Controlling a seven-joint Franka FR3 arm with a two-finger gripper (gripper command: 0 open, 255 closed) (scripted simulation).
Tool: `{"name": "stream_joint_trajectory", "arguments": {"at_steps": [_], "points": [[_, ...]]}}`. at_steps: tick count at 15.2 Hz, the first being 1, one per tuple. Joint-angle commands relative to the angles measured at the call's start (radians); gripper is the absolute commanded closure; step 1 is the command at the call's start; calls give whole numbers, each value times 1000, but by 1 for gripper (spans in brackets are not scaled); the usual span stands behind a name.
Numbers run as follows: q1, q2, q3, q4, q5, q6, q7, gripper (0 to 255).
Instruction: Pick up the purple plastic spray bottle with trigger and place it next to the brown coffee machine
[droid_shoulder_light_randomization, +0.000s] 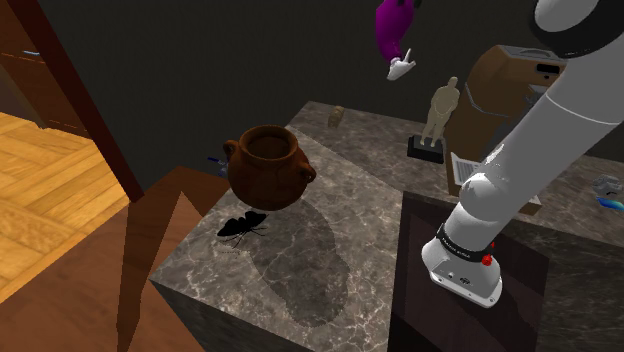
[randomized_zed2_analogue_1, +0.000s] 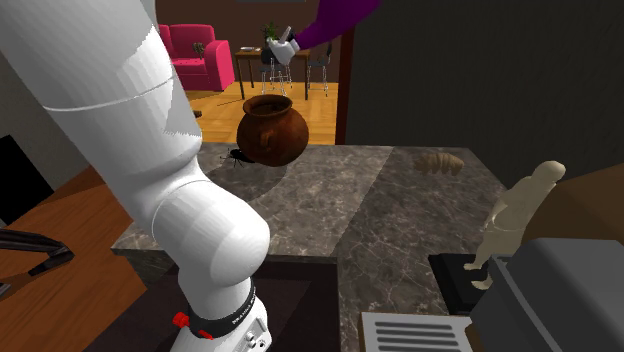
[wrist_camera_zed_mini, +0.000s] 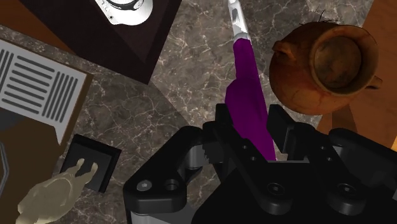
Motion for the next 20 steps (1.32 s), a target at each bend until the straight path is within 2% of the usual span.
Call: {"name": "stream_joint_trajectory", "arguments": {"at_steps": [1,6,12,20], "points": [[-2,30,-6,70,12,-41,5,255],[-16,126,-25,273,56,-151,23,255],[-75,18,-91,157,-34,-171,-158,255],[-146,-40,-213,119,-169,-216,-434,255]]}}
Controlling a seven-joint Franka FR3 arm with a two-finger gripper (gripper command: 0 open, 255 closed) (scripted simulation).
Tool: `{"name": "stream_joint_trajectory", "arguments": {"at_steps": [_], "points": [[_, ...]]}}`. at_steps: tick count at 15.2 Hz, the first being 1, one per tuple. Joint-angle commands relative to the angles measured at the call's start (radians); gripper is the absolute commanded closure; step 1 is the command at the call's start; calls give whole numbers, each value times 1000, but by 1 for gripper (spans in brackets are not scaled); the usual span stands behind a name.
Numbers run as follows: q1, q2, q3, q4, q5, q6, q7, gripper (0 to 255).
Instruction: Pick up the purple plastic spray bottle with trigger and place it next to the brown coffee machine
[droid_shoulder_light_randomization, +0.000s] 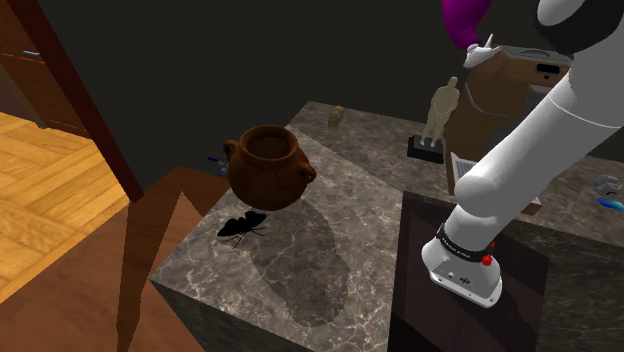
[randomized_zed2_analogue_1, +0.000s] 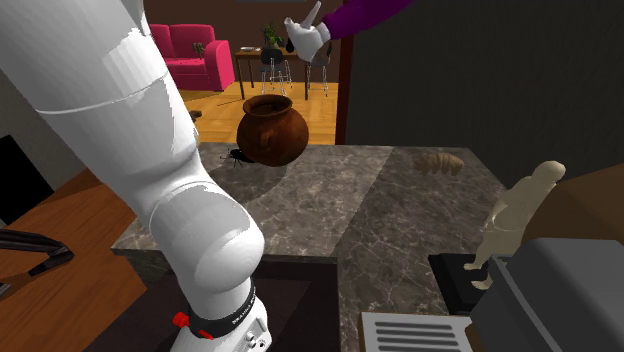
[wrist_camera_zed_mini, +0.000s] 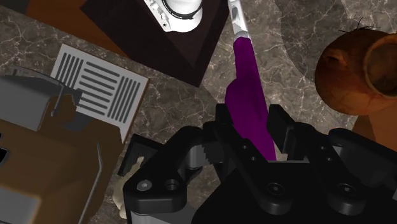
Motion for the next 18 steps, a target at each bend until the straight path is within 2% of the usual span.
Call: {"name": "stream_joint_trajectory", "arguments": {"at_steps": [1,4,10,18], "points": [[-16,-13,-30,-11,-38,-6,-74,255],[-43,-6,-92,6,-94,-21,-202,255],[-35,-121,-50,-217,-124,99,-156,255],[-41,-225,-22,-445,-146,229,-126,255]]}}
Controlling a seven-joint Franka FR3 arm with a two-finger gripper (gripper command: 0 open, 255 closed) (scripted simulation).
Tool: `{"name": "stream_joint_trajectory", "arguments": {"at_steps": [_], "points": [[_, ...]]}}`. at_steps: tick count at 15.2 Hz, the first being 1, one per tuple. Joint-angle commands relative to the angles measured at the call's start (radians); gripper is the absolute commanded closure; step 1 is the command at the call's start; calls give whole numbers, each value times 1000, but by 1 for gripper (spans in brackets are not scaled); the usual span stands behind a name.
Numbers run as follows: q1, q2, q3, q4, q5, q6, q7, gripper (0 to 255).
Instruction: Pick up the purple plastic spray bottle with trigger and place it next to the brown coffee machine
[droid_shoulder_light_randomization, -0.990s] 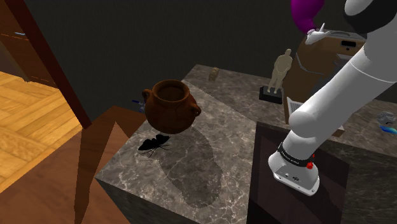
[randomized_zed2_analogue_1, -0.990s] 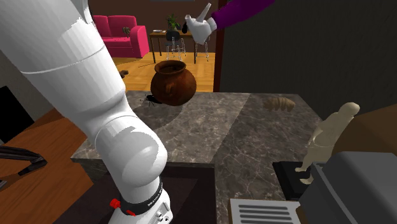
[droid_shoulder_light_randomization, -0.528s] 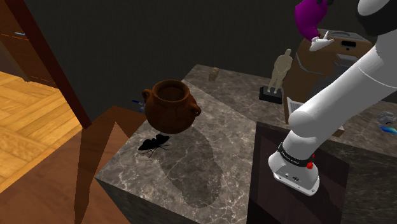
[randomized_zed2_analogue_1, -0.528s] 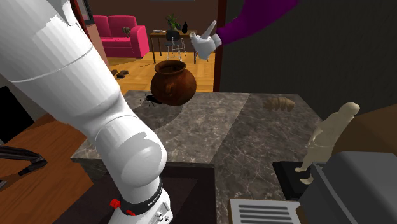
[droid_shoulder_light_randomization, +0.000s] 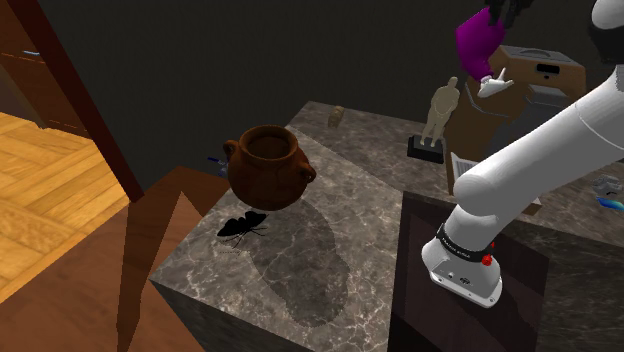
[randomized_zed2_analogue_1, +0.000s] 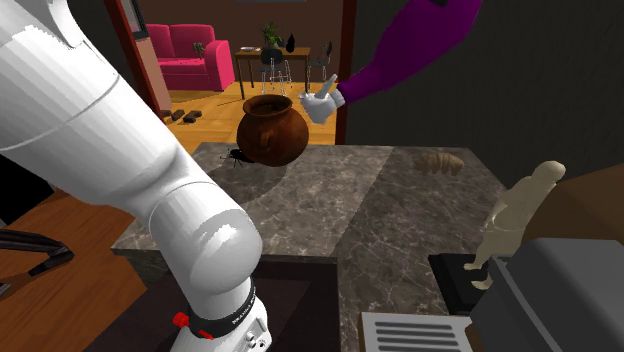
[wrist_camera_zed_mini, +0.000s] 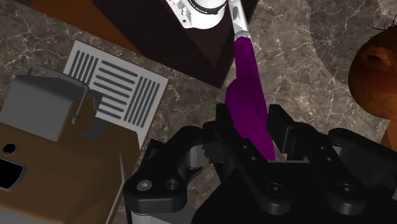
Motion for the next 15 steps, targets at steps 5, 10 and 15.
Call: {"name": "stream_joint_trajectory", "arguments": {"at_steps": [5,10,15], "points": [[-7,-66,12,-151,-15,89,13,255],[-13,-108,17,-260,-24,158,20,255],[-19,-144,18,-361,-33,224,24,255]]}}
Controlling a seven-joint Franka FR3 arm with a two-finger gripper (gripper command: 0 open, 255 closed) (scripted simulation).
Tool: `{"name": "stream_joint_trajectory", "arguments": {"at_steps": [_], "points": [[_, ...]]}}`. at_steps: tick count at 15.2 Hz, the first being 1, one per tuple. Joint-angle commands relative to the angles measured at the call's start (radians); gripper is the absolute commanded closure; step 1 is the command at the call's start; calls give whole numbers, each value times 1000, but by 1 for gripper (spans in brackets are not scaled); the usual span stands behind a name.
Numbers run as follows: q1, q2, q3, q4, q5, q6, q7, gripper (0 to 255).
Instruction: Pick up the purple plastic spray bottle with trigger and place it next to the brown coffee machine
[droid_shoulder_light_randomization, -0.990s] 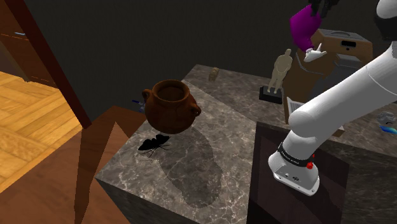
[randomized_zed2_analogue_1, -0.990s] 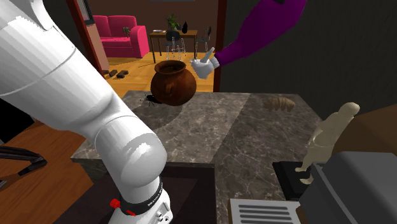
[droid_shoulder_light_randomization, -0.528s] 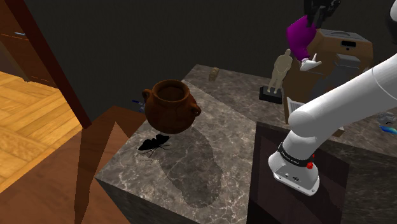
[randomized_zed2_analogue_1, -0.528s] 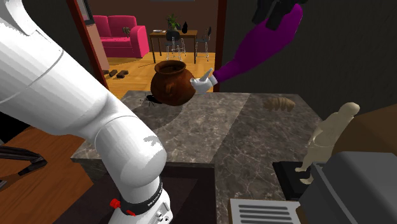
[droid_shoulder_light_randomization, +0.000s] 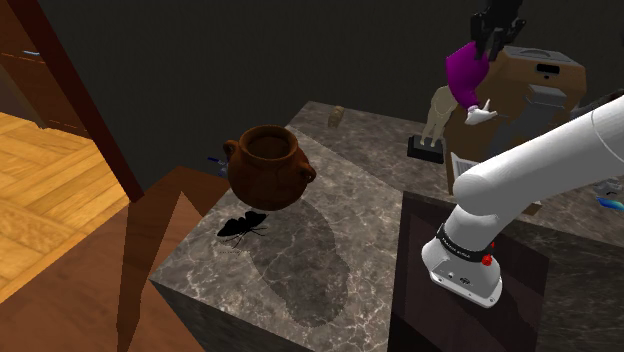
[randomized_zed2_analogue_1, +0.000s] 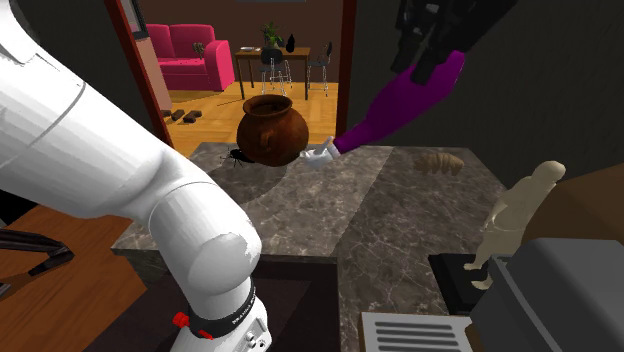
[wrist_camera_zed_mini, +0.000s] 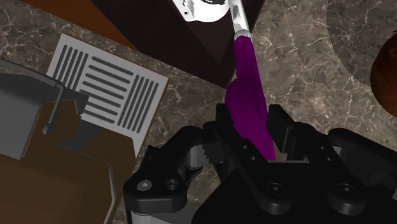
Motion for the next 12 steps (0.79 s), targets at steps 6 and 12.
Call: {"name": "stream_joint_trajectory", "arguments": {"at_steps": [6,12], "points": [[-8,-43,0,-136,-11,95,6,255],[-15,-70,-4,-239,-21,172,7,255]]}}
